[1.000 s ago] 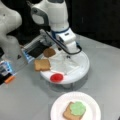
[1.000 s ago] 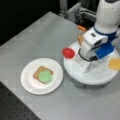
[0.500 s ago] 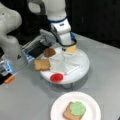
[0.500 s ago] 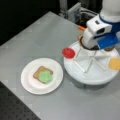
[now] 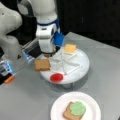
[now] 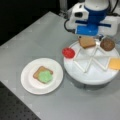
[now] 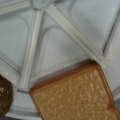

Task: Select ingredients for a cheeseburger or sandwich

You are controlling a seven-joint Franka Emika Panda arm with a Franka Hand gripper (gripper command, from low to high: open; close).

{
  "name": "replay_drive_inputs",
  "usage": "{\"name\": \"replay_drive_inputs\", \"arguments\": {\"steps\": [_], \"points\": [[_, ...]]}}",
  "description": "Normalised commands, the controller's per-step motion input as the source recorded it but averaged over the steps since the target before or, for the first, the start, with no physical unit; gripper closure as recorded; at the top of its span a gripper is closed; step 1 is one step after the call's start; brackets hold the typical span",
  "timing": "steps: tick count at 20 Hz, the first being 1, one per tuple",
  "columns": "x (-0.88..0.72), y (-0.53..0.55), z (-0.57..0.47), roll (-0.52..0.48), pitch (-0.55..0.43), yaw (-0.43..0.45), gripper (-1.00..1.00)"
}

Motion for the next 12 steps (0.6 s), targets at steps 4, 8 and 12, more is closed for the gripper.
{"name": "replay_drive_inputs", "arguments": {"steps": [4,8,12], "points": [[0.36,-0.41,-0.03,0.065,0.138,-0.459,-1.0],[0.48,-0.58,0.04,0.137,0.154,-0.312,-1.0],[0.48,-0.55,0.17,0.197,0.165,-0.247,-1.0]]}}
